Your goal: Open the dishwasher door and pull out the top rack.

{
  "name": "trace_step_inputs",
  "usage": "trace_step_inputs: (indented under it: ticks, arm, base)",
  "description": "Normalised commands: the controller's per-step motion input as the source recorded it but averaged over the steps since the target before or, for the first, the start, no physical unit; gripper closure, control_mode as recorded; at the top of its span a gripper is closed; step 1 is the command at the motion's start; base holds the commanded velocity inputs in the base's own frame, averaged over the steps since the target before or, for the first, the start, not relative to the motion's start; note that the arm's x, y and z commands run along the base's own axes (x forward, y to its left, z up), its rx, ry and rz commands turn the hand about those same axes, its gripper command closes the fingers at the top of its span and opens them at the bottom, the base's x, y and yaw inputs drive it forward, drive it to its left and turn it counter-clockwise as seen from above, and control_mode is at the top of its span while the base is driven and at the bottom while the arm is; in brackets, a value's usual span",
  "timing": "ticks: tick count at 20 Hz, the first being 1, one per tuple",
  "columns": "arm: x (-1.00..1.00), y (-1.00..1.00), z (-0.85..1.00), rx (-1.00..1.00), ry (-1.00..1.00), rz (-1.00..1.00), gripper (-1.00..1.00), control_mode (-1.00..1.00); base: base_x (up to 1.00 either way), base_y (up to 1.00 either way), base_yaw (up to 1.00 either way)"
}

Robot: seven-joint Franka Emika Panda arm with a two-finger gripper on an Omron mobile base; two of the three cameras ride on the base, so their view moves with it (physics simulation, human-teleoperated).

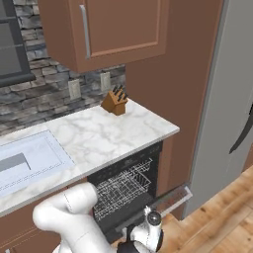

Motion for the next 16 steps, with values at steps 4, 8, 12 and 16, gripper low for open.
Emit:
trace_step_inputs:
  ticks: [4,8,12,16]
  arm:
    - [-0.32,-1.0,-1.0,-0.34,0.54,0.0,1.0,-1.0]
    - [-0.28,-1.0,-0.93,-0.26,0.51,0.0,1.0,-1.0]
    - [-0.03,-1.0,0.04,-0.04,0.5,0.0,-1.0,-1.0]
    - [-0.09,-0.92,0.87,0.05,0.51,0.0,-1.0,-1.0]
  base:
    - [0.0,0.0,0.0]
    - [0.0,0.0,0.0]
    - [0.0,0.0,0.0]
    - [0.0,0.0,0.0]
